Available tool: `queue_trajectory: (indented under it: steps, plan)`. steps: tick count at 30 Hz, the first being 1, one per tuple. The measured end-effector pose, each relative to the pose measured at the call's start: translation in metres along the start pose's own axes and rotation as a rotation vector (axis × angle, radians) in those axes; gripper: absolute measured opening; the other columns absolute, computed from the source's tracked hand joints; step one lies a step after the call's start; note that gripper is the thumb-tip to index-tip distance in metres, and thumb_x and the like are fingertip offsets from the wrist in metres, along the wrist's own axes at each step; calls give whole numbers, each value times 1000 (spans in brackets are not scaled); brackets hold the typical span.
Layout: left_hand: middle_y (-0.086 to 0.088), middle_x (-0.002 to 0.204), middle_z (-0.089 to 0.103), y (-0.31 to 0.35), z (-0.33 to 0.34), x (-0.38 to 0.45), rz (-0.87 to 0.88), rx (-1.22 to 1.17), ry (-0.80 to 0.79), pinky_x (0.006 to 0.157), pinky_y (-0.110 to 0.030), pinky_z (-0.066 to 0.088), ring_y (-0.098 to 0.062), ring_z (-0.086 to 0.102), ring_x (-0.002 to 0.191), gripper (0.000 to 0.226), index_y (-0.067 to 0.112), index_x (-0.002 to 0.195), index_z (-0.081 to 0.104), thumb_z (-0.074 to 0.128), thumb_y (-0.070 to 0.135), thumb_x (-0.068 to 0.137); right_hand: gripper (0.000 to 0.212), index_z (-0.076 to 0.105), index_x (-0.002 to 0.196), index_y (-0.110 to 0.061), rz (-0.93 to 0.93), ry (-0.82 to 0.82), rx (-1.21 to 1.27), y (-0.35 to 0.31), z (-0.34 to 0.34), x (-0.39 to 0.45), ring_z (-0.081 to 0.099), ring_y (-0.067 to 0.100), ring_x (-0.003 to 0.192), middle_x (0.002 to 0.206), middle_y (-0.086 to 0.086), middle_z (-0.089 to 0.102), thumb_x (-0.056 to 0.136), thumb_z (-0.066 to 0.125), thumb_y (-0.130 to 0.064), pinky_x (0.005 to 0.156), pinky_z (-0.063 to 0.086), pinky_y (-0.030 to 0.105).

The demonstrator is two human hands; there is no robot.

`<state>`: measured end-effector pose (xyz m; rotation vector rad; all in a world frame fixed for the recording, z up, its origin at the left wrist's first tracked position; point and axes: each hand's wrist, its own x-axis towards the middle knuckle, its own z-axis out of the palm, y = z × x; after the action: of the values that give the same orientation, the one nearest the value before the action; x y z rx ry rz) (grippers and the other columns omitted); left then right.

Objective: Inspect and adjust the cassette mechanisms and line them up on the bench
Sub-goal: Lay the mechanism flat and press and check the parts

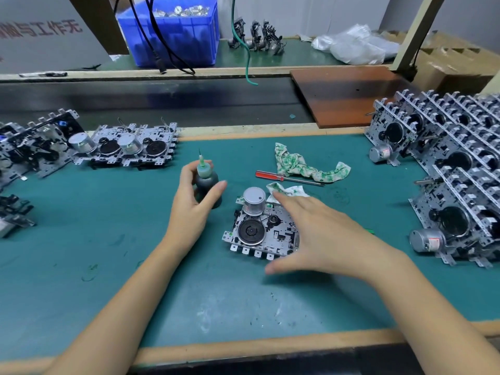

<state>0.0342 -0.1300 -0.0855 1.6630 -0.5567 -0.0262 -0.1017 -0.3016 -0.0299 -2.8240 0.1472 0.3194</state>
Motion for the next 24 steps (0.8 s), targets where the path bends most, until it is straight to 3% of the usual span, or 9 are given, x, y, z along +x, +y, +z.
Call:
queue_trajectory:
  steps: [2,4,6,9,14,17,20,22,24]
  plan:
    - [8,124,47,3,-2,-2,165,211,123,103,-28,39,-13,48,117,47,17,124,43,63,26,83,129,-3,150,-26,-7,-47,-107,-3,1,3,24,14,135,146,-7,29,53,64,-80,104,31,33]
    - [-5,128,45,9,-5,-7,489,449,216,108,-33,34,-24,43,121,47,5,127,44,63,21,86,123,10,149,-21,9,-19,-142,-4,1,8,34,18,128,138,-3,37,55,68,-75,100,35,33]
    - [-8,124,48,17,-4,-13,747,572,242,104,-31,34,-26,46,115,36,8,122,44,58,20,90,107,27,142,-19,13,11,-136,-5,-1,11,41,19,123,132,-3,43,57,70,-69,97,41,34]
    - [-6,113,47,22,6,-25,829,567,168,90,-34,41,-24,49,100,24,11,115,46,48,27,96,90,38,133,-18,-33,98,-184,-6,1,11,48,20,115,123,-3,49,60,70,-60,89,46,34]
    - [4,96,51,18,15,-41,339,195,28,80,-26,44,-12,51,86,22,26,105,44,45,42,89,97,33,141,-21,-81,295,-186,3,-7,5,45,14,122,134,-8,46,59,65,-61,93,41,28]
    - [-1,93,58,21,25,-33,-66,-217,-93,72,-30,51,-10,57,79,36,22,102,49,37,53,87,79,58,120,-37,-65,403,327,4,-19,-2,60,4,102,109,-24,64,47,69,-63,87,44,19]
    - [-14,101,64,27,34,-25,-419,-501,-363,78,-30,53,-24,61,87,77,5,107,57,30,73,83,52,73,95,-38,-217,122,1147,3,-13,-4,67,4,88,93,-17,72,46,81,-52,82,53,21]
    - [-19,80,59,31,32,-23,-578,-681,-538,69,-26,51,-27,58,75,95,-2,103,58,36,83,68,69,72,100,-14,-284,-167,1517,-1,0,-3,66,22,94,102,8,71,48,83,-58,90,52,37]
    - [-12,58,59,33,32,-26,-661,-978,-696,58,-20,51,-18,61,57,84,3,98,64,51,80,66,81,63,115,-6,-334,-394,1711,-9,15,-3,63,30,102,113,18,65,56,80,-59,95,48,45]
